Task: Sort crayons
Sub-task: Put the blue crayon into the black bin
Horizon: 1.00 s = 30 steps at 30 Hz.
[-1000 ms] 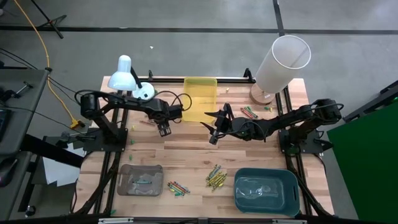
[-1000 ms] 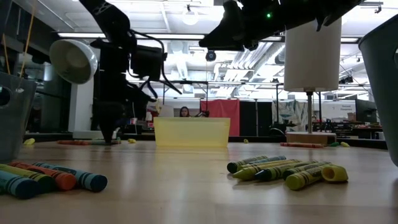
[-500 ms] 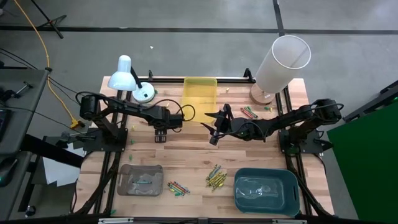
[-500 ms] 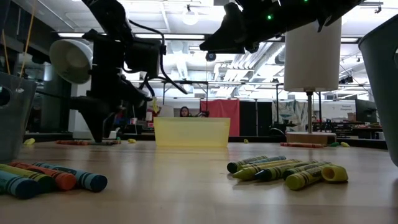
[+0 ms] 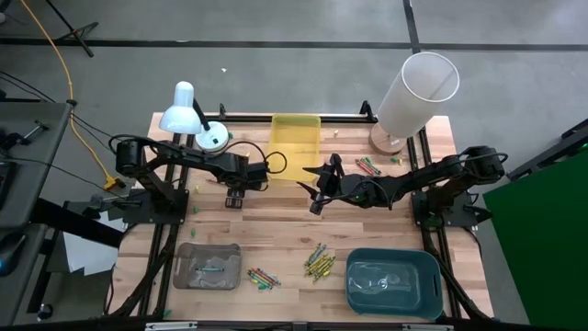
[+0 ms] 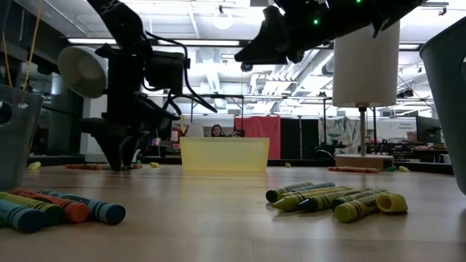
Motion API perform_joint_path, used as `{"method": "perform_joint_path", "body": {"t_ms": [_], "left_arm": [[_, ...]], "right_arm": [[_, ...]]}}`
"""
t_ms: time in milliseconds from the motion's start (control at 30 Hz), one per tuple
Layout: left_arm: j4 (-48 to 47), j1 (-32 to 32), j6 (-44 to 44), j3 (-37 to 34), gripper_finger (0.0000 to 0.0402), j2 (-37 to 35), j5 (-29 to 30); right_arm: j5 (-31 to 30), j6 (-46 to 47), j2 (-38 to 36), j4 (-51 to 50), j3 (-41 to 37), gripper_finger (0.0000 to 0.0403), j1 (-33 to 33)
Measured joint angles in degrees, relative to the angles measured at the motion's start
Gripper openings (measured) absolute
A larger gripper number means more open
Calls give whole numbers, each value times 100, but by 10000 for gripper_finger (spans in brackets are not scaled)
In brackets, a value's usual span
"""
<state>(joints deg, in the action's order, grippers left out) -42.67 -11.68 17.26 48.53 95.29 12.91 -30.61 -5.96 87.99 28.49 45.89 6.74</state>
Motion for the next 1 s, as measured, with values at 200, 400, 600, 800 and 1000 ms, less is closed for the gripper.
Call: {"method": "perform_joint_path", "body": {"t_ms": [200,400,600,800,1000], "left_arm": [[-93,-9,188,2,161,13,9],[-45,-290,232,-2,135,46,-351],[-82,-505,223,-7,58,55,-673],[-64,-418,280,3,7,29,-522],[-91,-110,222,367,1,-310,-509]], "right_arm": [[-2,0,0,-3,0,199,2],[-2,0,2,-2,0,199,2],[-2,0,1,-2,0,199,2],[-2,0,2,0,0,199,2],[-2,0,0,0,0,199,2]]}}
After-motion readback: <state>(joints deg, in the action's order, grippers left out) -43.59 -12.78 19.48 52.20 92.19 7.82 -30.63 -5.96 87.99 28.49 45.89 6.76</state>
